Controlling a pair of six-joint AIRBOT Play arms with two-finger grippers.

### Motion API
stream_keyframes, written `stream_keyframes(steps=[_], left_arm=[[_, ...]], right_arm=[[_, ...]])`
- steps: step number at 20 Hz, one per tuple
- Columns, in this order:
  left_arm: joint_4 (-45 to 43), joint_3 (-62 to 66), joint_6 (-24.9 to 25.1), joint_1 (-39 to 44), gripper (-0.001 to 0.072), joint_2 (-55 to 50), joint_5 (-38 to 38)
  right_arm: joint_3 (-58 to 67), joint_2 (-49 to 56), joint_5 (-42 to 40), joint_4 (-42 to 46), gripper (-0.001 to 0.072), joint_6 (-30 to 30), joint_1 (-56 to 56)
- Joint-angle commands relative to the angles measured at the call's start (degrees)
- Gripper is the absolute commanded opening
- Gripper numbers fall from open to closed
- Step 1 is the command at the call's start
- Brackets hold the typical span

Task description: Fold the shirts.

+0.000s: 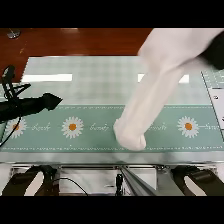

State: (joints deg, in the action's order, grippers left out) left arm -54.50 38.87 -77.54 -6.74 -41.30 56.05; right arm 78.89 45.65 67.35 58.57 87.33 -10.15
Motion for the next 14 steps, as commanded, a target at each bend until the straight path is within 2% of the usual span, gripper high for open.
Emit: stream_keyframes(steps=[1,3,6,8,9,10,12,14], left_arm=[[0.11,-0.02,0.55,-0.02,0.0703,-0.04,-0.33],[0.11,-0.02,1.31,-0.02,0.0703,-0.04,-0.59],[0.11,-0.02,1.44,-0.02,0.0703,-0.07,-0.55],[0.11,-0.02,1.42,-0.02,0.0703,-0.17,-0.52],[0.09,-0.02,1.44,-0.02,0.0703,-0.22,-0.52],[0.09,-0.02,1.46,-0.02,0.0703,-0.28,-0.52],[0.0,-0.02,1.49,-0.02,0.0703,-0.46,-0.44],[-0.02,-0.02,1.42,-0.02,0.0703,-0.46,1.7]], right_arm=[[-21.49,2.23,-13.16,-0.59,0.0031,3.63,-12.0],[-26.99,8.85,-19.56,-0.68,0.0031,5.81,-19.32],[-26.56,22.64,-26.14,-4.37,0.0031,6.49,-27.06],[-23.98,30.75,-26.43,-7.91,0.0034,6.4,-28.89],[-22.53,33.55,-25.9,-9.46,0.0215,6.43,-28.96],[-20.72,35.34,-24.72,-10.08,0.062,5.75,-28.89],[-15.85,35.65,-18.75,-9.81,0.0632,1.42,-26.86],[-8.96,33.11,-8.41,-4.9,0.0632,0.7,-21.0]])
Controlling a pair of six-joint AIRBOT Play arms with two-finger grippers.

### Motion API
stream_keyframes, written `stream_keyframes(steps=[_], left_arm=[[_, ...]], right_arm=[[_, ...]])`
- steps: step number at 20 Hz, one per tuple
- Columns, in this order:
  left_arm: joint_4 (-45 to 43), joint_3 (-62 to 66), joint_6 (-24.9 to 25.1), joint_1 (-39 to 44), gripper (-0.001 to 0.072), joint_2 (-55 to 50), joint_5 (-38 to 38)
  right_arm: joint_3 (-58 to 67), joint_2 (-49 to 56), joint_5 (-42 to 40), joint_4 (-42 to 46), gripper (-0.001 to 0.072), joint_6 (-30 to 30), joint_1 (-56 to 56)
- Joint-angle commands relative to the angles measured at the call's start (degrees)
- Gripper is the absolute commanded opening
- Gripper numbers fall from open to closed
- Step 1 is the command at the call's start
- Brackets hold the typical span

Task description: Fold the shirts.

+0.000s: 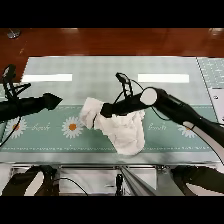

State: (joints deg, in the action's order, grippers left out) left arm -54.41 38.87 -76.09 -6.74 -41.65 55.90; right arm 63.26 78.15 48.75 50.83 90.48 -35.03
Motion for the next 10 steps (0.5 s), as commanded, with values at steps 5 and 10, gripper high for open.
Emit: stream_keyframes(steps=[5,10], left_arm=[[-6.16,-0.68,-4.98,-0.02,0.0703,-1.07,16.48],[10.73,-10.62,-2.19,-0.02,0.0703,-3.67,9.18]], right_arm=[[9.92,-14.14,24.24,29.42,0.0631,3.56,29.51],[-20.72,-30.08,18.58,20.5,0.0619,1.68,52.68]])
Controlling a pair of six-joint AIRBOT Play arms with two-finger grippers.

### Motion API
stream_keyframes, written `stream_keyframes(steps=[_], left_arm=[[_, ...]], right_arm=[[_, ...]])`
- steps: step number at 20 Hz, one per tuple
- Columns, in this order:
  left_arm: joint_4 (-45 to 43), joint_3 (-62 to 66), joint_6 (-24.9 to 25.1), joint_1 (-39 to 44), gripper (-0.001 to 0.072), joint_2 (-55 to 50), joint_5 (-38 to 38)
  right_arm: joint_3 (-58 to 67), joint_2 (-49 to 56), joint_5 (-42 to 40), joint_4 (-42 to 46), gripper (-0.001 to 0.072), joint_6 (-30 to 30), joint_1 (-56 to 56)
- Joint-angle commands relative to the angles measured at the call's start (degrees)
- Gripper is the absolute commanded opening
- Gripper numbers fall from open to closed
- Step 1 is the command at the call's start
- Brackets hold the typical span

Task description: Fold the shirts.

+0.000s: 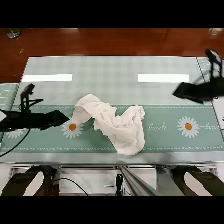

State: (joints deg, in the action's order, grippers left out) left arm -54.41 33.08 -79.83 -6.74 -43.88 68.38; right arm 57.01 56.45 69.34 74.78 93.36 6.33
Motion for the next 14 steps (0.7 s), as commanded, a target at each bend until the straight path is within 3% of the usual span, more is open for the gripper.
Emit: stream_keyframes(steps=[1,4,7,13,14], left_arm=[[16.7,-6.43,3.98,-0.02,0.0703,-2.36,-6.69],[32.85,-7.39,15.65,0.2,0.0703,-4.46,-13.73],[36.94,-7.21,16.35,4.85,0.0703,-6.56,-20.9],[36.89,0.48,17.73,19.87,0.0701,-22.6,-24.87],[36.89,2.4,17.73,20.61,0.0647,-24.7,-24.83]], right_arm=[[-21.0,-11.32,-3.87,-6.84,0.0618,-3.58,12.55],[-33.07,-16.48,-5.57,-12.17,0.0619,-6.67,12.85],[-38.71,-17.51,-5.27,-16.02,0.0618,-9.57,12.85],[-39.76,-17.46,-4.74,-19.41,0.0618,-11.5,12.83],[-39.76,-17.44,-3.54,-20.74,0.0618,-12.48,12.68]])
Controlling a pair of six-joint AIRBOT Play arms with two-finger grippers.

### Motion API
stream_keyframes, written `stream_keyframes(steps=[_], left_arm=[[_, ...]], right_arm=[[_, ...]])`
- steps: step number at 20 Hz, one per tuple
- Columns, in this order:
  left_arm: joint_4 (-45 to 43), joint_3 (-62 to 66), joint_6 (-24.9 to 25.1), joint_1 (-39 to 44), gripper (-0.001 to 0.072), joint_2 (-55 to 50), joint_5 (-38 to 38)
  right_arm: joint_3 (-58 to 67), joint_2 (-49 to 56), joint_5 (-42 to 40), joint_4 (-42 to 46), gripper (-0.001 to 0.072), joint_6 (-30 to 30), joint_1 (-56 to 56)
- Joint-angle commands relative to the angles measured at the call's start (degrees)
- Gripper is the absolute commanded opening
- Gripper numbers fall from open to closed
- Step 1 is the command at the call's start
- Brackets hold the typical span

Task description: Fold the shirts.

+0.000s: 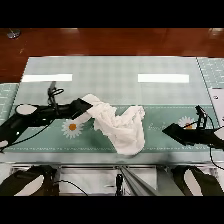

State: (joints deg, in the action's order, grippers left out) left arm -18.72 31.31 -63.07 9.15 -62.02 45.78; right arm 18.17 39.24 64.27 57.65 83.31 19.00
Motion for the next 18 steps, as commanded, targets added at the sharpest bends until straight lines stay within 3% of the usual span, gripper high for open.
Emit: stream_keyframes(steps=[1,2,4,6,15,16,18], left_arm=[[1.11,5.86,1.11,4.74,0.0289,-8.07,-1.33],[1.03,7.67,4.35,4.11,0.0027,-8.81,1.22],[0.7,10.8,9.84,3.06,0.0019,-8.79,5.99],[0.52,12.39,9.9,1.75,0.0019,-8.63,7.76],[0.57,12.72,9.9,1.36,0.0019,-8.61,10.62],[0.57,12.72,9.9,1.36,0.0018,-8.61,10.62],[0.57,12.74,9.88,1.16,0.0019,-8.61,10.6]], right_arm=[[-0.92,-0.24,2.6,-4.13,0.0618,-2.54,-1.42],[-0.92,-0.24,3.02,-4.66,0.0618,-2.36,-4.04],[-0.92,-0.22,1.18,-5.31,0.0619,1.77,-11.74],[-0.92,1.4,-3.26,-5.16,0.0619,6.27,-19.52],[2.03,21.59,-14.23,-12.41,0.0612,5.51,-39.15],[3.78,22.69,-15.3,-12.57,0.0525,5.49,-39.76],[8.46,24.3,-15.5,-12.13,0.0036,3.65,-39.82]])
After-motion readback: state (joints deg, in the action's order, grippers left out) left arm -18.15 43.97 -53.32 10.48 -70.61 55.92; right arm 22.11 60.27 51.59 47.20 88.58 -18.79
